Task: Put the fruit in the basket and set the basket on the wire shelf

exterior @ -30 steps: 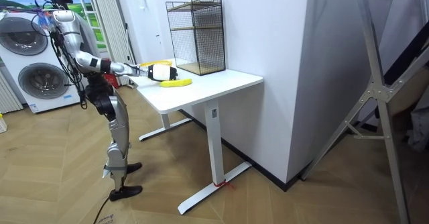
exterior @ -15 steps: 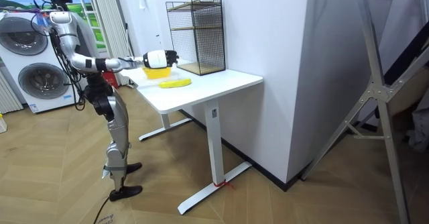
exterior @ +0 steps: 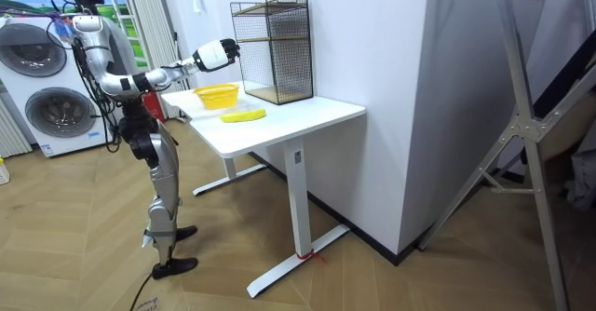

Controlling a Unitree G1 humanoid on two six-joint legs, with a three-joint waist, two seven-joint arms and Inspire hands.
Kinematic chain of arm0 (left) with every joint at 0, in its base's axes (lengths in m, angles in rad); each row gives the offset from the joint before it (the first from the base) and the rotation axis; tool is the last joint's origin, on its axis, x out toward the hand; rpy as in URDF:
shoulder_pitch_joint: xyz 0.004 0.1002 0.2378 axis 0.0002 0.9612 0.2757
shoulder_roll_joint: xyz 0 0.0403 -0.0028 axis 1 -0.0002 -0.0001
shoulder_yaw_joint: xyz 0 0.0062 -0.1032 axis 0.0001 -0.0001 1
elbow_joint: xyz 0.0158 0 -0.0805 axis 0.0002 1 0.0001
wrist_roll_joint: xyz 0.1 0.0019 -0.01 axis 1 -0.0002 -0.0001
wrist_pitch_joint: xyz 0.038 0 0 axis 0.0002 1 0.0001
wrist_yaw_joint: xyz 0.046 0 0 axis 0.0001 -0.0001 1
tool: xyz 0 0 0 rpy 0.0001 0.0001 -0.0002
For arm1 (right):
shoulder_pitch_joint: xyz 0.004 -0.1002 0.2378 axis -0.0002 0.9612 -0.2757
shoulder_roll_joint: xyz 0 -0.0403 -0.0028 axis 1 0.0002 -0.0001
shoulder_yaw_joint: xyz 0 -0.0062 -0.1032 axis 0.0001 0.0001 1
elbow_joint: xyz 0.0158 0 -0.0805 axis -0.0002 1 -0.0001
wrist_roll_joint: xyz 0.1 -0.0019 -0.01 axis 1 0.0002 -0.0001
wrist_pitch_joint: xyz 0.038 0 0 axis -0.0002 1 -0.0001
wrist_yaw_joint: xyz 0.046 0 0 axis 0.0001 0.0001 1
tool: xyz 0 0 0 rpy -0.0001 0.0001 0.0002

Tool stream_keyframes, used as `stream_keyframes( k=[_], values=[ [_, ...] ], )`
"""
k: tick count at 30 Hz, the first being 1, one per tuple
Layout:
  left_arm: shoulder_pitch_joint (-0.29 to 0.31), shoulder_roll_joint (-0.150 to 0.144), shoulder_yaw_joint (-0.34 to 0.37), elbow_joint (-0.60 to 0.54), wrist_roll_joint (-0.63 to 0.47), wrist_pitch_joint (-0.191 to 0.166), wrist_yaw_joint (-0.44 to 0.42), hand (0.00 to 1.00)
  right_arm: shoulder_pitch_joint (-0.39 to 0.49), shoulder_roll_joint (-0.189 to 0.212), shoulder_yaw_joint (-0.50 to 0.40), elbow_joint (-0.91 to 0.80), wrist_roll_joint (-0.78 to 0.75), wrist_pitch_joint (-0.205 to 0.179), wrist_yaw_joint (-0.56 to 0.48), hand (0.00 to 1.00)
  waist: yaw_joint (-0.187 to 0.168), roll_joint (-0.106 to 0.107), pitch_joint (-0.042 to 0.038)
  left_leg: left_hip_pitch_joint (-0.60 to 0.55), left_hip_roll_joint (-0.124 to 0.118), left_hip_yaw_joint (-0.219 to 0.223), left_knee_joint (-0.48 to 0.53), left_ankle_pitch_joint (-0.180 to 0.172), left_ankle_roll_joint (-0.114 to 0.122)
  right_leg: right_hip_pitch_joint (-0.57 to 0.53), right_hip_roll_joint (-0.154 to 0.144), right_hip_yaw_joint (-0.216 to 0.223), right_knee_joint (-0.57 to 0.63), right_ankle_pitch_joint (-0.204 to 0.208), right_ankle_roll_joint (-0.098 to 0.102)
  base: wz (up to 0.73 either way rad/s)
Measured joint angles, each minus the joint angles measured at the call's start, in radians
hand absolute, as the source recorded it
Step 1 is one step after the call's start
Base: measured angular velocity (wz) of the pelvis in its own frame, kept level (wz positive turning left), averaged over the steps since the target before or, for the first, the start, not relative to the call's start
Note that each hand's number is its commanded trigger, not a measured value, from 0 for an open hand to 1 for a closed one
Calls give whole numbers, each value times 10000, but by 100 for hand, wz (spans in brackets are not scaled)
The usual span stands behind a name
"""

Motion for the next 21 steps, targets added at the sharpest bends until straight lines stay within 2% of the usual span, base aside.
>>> stream_keyframes(
  k=[4,8,12,16,21],
  values=[
    [-100,6,-184,-42,-21,24,5,0,160,-2,591,55,-658,16,307,100,21,8,27,-27,-3,11,-6,0,0,-35,0,69,-6,0,0,-3],
    [-200,14,-291,-75,-10,34,-24,0,256,-22,1151,338,-1381,215,930,100,117,15,63,-95,-5,-3,-14,-1,0,-85,1,55,-5,0,0,0],
    [-205,45,-389,-431,-1,34,-102,0,254,-27,1286,451,-1606,371,1438,100,300,-16,59,-231,-9,-3,4,4,2,-244,1,62,5,2,-2,0],
    [-198,45,-389,-430,-1,39,-249,0,252,-9,1505,449,-1913,392,1906,100,317,-66,66,-229,-7,-12,-2,4,2,-229,3,61,5,1,-2,0],
    [-239,44,-414,-430,0,98,-354,0,232,-2,1732,448,-2098,663,2365,100,569,-123,80,-230,-3,-13,1,3,2,-247,2,56,3,2,-2,0]
  ],
)
